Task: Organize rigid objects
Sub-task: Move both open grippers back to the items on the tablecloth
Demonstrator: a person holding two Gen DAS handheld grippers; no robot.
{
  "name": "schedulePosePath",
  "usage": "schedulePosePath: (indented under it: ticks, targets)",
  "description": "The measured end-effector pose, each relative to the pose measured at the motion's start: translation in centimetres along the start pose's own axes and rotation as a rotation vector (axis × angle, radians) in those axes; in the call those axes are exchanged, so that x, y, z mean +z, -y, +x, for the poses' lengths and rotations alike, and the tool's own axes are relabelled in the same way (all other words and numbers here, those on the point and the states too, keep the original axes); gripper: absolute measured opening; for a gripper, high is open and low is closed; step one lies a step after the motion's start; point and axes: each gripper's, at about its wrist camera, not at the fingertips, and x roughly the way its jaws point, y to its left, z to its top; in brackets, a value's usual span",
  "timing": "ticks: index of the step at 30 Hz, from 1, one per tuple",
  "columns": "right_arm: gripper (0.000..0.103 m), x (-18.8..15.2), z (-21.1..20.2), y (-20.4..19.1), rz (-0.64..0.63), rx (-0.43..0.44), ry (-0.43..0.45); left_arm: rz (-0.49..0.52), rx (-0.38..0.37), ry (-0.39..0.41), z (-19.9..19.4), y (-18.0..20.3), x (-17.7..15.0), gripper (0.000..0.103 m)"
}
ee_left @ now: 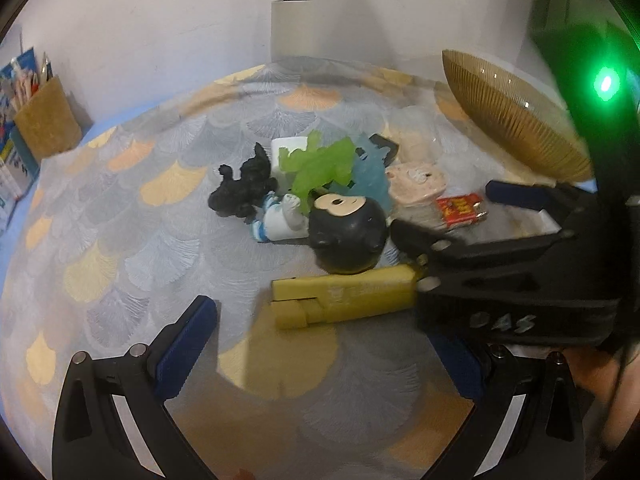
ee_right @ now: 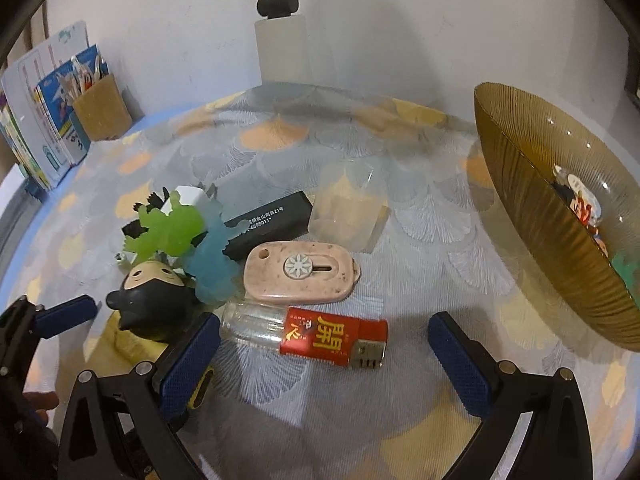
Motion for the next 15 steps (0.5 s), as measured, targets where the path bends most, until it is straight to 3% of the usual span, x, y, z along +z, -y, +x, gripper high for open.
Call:
schedulePosePath:
  ticks: [2,7,15]
  targets:
    - [0.103,0.1,0.1,-0.2,-0.011,-0.015,-0.003,-0.016,-0.01,0.0,0.1,0.2,0.2,0.102]
    - [0.103,0.3,0.1,0.0,-0.012,-0.015,-0.005,-0.012,0.089,0.0,1.1,1.5,0.6,0.103]
    - [0.103,0.4,0.1,0.0,-0.01,-0.016,-0.011,-0.033,0.097,0.001,1.4,1.4,0.8,0.103]
